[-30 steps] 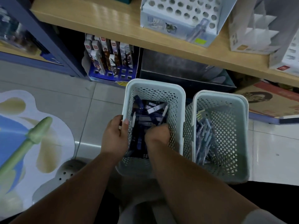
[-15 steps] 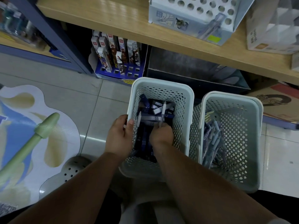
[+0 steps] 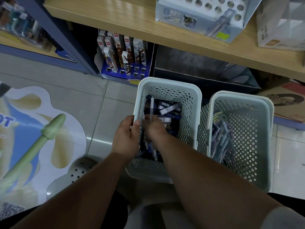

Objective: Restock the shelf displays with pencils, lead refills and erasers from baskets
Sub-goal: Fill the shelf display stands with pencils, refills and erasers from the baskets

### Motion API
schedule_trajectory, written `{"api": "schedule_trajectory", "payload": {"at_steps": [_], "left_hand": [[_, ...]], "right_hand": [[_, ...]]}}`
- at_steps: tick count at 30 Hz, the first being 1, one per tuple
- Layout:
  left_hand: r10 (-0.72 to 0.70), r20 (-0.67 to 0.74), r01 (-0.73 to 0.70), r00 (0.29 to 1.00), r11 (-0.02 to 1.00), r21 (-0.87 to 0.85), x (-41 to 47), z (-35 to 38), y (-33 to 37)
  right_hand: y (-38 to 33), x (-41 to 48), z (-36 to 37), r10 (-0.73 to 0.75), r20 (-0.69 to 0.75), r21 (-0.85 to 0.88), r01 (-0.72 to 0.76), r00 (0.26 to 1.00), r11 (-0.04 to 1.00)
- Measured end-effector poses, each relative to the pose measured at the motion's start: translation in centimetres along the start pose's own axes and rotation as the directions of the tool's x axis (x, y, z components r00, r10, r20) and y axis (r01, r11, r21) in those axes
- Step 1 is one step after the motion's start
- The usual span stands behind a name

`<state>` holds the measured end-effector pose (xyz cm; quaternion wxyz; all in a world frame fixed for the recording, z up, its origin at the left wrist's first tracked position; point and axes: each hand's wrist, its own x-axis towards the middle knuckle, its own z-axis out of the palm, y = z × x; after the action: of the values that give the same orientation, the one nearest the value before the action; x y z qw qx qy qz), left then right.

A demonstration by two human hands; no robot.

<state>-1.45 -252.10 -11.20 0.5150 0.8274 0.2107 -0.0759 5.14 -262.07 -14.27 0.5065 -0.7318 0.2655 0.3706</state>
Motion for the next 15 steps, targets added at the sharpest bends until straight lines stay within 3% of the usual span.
{"api": "schedule_trajectory", "payload": {"at_steps": [4,7,15], "left_hand": [[0.002,0.011,-0.002,1.000,1.000,-0.023,-0.2,-0.1,0.4],[0.010,0.004,-0.010,1.000,1.000,-0.014,-0.1,-0.1,0.3],[0.006,0.006,-0.006,1.000,1.000,-0.004,-0.1,-0.1,0.4]], "right_hand": [[0.6,0.7,0.9,0.060,-0.016,-0.106,-0.061,0.998,0.992],[0.9,1.2,0.6,0.030,0.000,-0.226,-0.029,1.000,0.974],[1.7,1.0,-0.7,-0.067,-0.003,-0.114,0.066,0.998,0.991]]}}
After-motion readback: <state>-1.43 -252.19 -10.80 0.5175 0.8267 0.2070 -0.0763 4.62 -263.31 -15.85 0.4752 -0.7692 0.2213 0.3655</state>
